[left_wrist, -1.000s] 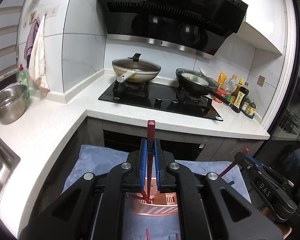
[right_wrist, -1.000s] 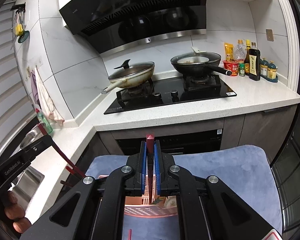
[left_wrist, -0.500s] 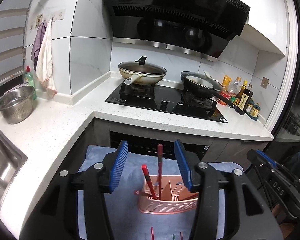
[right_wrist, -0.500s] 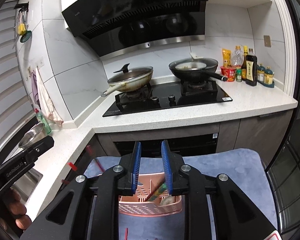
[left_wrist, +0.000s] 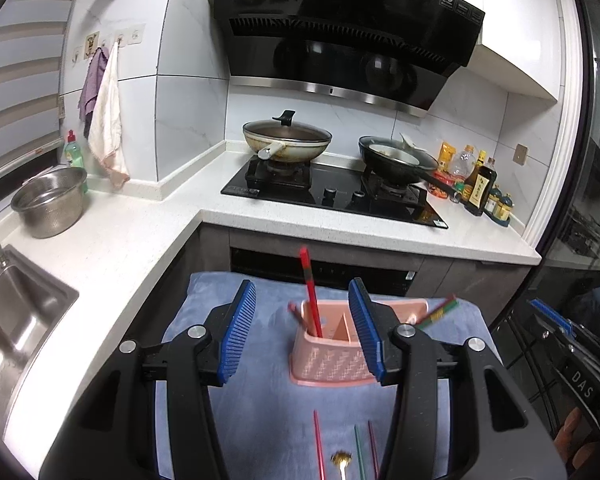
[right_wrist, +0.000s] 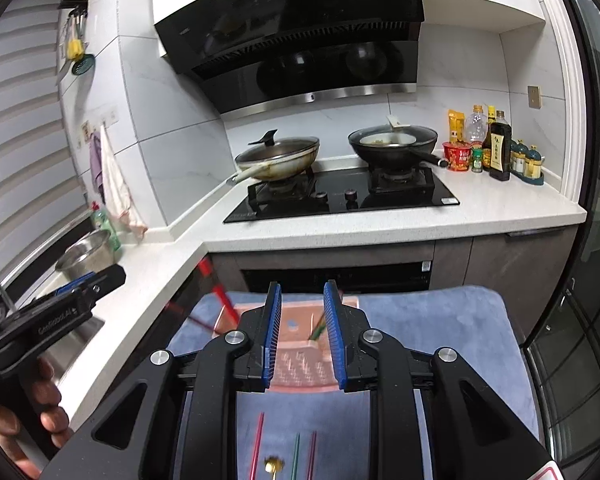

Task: Organize utensils
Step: 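Open both tools to drop the chopsticks into the basket, then withdraw both open tools from the basket back over the utensils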

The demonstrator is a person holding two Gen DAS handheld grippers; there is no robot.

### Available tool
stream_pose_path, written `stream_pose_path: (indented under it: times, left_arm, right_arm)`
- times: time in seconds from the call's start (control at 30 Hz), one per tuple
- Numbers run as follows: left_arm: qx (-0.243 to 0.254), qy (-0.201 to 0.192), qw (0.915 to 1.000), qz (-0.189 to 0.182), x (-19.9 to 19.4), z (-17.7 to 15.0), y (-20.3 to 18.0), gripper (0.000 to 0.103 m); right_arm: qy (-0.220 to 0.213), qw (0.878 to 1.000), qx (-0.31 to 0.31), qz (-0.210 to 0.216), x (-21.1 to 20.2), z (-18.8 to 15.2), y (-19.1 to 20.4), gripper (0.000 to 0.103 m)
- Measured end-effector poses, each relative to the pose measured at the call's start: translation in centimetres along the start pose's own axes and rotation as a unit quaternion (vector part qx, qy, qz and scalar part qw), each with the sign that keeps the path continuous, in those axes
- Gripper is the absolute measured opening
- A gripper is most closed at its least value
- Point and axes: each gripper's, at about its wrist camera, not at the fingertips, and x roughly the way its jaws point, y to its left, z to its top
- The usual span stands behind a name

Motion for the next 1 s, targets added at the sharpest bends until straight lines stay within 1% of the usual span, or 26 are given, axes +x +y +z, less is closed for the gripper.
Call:
stream_pose_path:
  times: [0.13,0.2,0.3,0.53,0.6,0.7,0.83,1.0]
  left_arm:
    - [0.005,0.009,0.9999,0.001,-1.8,-2.5,0.4,0.051]
    - [0.005,0.017,0.9998,0.000,-2.3,-3.9,0.6,0.051]
    - [0.011,0.033,0.9994,0.001,-2.8,-6.0,0.8,0.051]
    - [-0.001,0.085,0.9963,0.002,-3.1,-12.0,2.0,0.052]
    - [-0.001,0.099,0.9950,0.009,-3.1,-13.8,2.2,0.051]
    - [-0.012,0.125,0.9920,0.007,-3.0,-16.5,2.6,0.051]
    - [-0.005,0.156,0.9876,0.015,-2.7,-19.7,2.5,0.052]
    - [-0.008,0.184,0.9828,0.011,-2.6,-22.6,2.3,0.052]
  right_arm:
    - [0.023,1.000,0.004,0.004,-1.7,-3.3,0.0,0.023]
    - [0.038,0.999,0.005,0.002,-2.3,-5.4,-0.1,0.029]
    - [0.060,0.998,0.001,-0.005,-2.9,-8.4,-0.1,0.029]
    - [0.122,0.992,0.005,-0.019,-3.6,-15.8,-0.7,0.029]
    - [0.139,0.990,0.007,-0.023,-3.6,-17.7,-0.9,0.029]
    - [0.167,0.986,0.017,-0.019,-3.2,-20.6,-1.1,0.029]
    - [0.193,0.981,0.006,-0.029,-2.8,-23.9,-0.5,0.029]
    - [0.213,0.977,0.001,-0.027,-2.4,-26.3,-0.3,0.029]
